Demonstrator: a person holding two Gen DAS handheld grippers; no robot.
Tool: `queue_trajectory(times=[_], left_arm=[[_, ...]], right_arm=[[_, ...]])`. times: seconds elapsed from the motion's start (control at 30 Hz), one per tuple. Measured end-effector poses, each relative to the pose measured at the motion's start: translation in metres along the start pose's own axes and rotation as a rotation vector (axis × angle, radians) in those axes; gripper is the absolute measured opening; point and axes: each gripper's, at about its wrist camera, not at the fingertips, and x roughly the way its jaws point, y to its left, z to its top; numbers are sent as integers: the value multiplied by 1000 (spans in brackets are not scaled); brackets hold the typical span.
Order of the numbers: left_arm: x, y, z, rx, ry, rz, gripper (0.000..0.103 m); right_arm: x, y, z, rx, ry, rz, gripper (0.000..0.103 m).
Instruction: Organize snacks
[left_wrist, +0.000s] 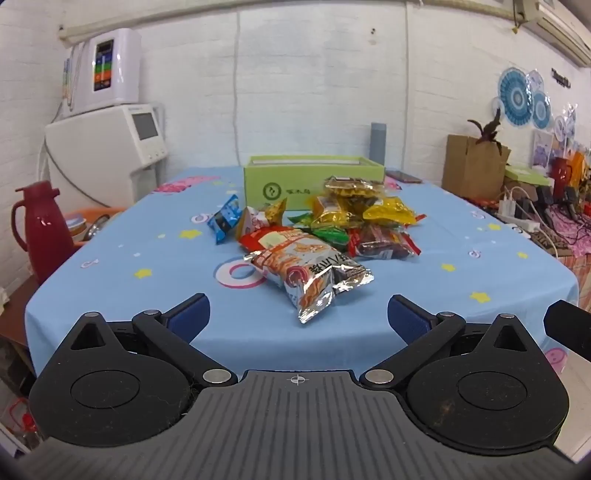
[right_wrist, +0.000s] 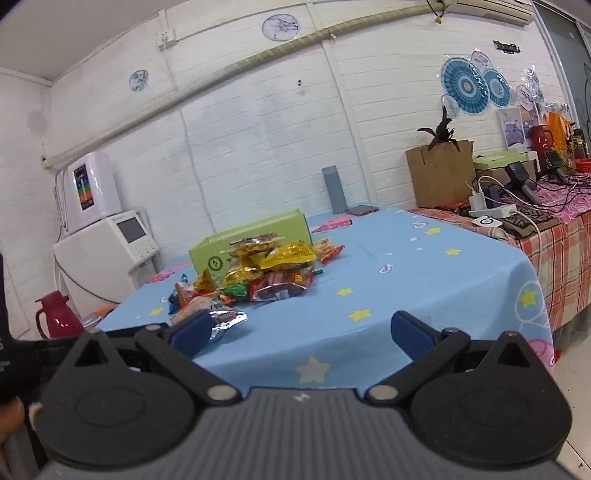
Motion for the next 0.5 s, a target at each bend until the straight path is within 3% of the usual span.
queue_trajectory(times=[0.17, 0.5], left_arm=[[3, 3, -6, -11, 14, -1, 95], [4, 1, -7, -9, 14, -17, 95]], right_arm=[[2, 6, -4, -27, 8, 17, 103], [7, 6, -8, -55, 30, -41, 103]])
